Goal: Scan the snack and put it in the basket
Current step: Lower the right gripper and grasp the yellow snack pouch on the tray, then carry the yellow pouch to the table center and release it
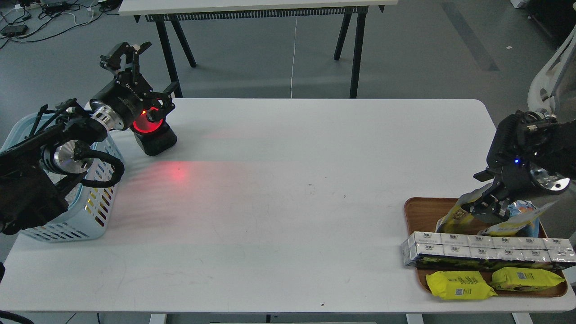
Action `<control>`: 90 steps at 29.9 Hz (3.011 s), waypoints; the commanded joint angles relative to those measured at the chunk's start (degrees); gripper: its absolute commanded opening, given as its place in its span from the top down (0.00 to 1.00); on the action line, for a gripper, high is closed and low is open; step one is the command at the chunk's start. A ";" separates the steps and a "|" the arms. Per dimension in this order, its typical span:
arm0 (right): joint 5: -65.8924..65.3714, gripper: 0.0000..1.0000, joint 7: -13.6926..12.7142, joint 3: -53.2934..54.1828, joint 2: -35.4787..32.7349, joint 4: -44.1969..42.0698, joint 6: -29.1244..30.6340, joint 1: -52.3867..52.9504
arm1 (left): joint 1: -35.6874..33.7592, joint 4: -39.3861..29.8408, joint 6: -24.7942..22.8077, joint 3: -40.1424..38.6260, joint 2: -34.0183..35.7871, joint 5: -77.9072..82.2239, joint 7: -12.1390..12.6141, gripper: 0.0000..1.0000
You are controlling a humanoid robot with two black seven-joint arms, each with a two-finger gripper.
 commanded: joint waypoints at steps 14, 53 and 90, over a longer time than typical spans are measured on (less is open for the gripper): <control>0.00 0.96 0.00 1.83 -0.61 1.21 0.00 -0.73 | 0.09 -0.01 -0.01 -0.04 -0.18 -0.01 0.01 0.00; 0.00 1.00 0.00 18.97 40.60 -4.50 0.00 2.52 | 0.35 -0.01 -0.01 -3.11 0.79 -0.18 0.01 0.00; 19.94 0.01 0.00 30.91 48.61 -26.02 0.00 4.37 | 0.62 7.72 -0.01 -8.55 0.26 -0.45 0.01 0.00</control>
